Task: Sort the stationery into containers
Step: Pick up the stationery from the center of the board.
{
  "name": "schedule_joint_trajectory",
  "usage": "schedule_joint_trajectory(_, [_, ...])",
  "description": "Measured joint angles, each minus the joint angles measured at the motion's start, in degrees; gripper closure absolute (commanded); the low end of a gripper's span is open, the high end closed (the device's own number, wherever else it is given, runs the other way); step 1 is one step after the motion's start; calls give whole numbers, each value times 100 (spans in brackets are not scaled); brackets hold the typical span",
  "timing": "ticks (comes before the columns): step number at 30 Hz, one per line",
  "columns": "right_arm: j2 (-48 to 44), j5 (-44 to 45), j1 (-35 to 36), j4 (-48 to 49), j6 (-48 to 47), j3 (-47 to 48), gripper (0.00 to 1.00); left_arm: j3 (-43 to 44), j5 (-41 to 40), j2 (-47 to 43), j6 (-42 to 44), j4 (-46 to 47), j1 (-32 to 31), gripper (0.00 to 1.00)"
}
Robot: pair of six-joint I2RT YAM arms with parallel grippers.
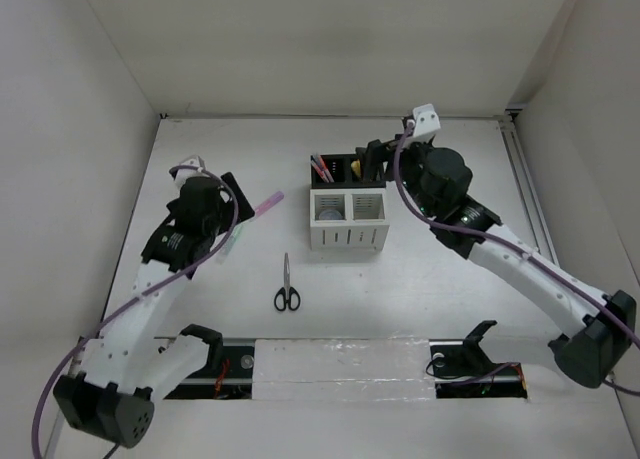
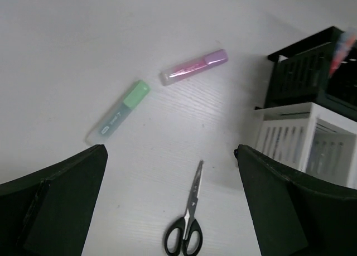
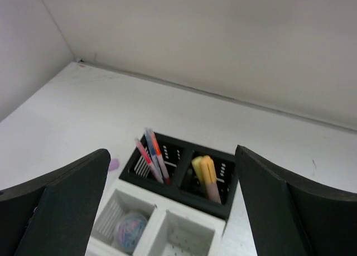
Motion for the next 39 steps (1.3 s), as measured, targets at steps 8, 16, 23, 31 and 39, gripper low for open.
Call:
schedule_joint_trajectory(8, [-1270,-422,-13,-756,201,-553,0,798,-181,2481,11,-232,828,0])
schedule_joint_trajectory(16, [-1384,-931,-11,-870,157,-715,0,603,105,3493,205,-297,1467,3])
schedule_joint_trajectory(23, [-1327,-1471,-68,-992,31,-800,0,597,483,3884,433,-201,1449,11])
schedule_joint_trajectory(31, [-1401,-1947,-435,-988,-35,-874,0,557,634,4389,520,-170,1266,17])
schedule_joint_trajectory(39, [-1473,-2203,-643,-990,-52,-951,0,691,778,4889,455,-184,1211,55])
